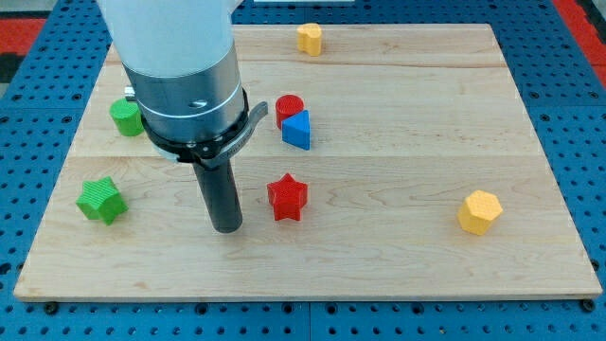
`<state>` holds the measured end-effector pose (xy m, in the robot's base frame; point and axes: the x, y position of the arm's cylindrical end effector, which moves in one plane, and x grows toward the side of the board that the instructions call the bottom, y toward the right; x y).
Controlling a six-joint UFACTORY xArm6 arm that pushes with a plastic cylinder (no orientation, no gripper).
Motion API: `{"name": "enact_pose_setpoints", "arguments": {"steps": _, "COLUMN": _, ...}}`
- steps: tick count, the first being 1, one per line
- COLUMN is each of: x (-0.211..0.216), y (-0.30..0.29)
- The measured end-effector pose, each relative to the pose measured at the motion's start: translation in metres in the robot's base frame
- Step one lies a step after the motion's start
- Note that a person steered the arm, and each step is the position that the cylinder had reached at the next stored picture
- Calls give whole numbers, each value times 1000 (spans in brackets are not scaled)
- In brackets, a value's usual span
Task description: Push the red star into the blue triangle
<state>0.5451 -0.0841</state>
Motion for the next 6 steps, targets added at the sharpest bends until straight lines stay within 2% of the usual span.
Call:
{"name": "enact_pose_setpoints", "arguments": {"steps": 1, "x": 26, "y": 26}}
{"name": "enact_pose_setpoints", "arguments": {"steps": 2, "x": 10, "y": 52}}
{"name": "enact_pose_setpoints", "arguments": {"steps": 5, "x": -79, "y": 71}}
{"name": "enact_pose_setpoints", "arguments": {"steps": 6, "x": -73, "y": 71}}
